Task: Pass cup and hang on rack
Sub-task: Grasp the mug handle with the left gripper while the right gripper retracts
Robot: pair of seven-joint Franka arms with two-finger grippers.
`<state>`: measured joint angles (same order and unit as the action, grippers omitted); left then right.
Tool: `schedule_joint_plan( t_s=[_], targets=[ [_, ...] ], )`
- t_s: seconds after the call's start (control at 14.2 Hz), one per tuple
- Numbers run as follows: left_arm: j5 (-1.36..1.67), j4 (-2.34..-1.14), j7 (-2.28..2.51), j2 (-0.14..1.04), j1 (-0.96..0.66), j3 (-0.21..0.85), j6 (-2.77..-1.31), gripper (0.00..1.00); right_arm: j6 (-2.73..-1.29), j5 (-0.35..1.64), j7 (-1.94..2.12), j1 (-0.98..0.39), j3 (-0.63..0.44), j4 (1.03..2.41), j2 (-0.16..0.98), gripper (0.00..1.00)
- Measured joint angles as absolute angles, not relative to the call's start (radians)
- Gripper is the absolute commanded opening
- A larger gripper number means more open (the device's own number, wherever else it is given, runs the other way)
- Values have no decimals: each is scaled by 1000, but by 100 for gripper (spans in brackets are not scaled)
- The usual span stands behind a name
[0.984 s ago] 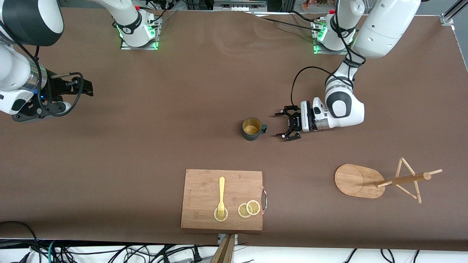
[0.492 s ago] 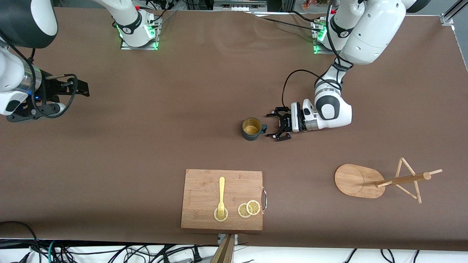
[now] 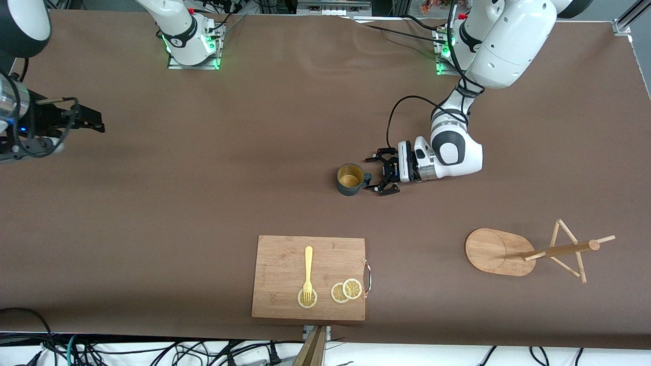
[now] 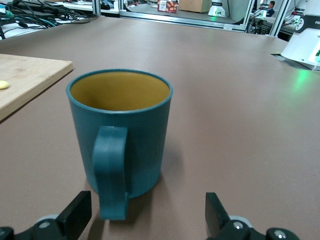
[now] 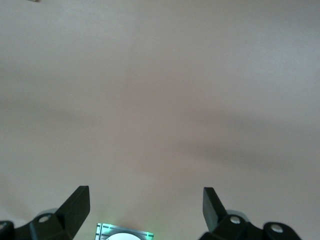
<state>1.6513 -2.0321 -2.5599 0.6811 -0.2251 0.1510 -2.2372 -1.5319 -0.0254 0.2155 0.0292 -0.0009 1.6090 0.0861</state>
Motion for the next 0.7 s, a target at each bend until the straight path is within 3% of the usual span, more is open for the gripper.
schedule_joint_plan(
  t_s=[0.28, 0.35, 0.49, 0.63, 0.7],
  targets=[
    [1690, -2032, -2570, 691, -243, 151, -2249, 99, -1548, -25, 216, 78, 5, 1627, 24, 100],
    [1690, -2031, -2572, 692, -245, 151, -2252, 94, -1549, -25, 213, 80, 5, 1627, 8, 100],
    [1690, -2029, -2574, 692, -246, 151, -2254, 78, -1545, -25, 152, 81, 6, 1631, -14, 100],
    [1691, -2022, -2575, 692, -246, 151, -2255, 44, -1544, -25, 68, 79, 6, 1638, -24, 100],
    [1691, -2017, -2575, 692, -246, 151, -2255, 36, -1545, -25, 51, 77, 6, 1640, -23, 100]
  ],
)
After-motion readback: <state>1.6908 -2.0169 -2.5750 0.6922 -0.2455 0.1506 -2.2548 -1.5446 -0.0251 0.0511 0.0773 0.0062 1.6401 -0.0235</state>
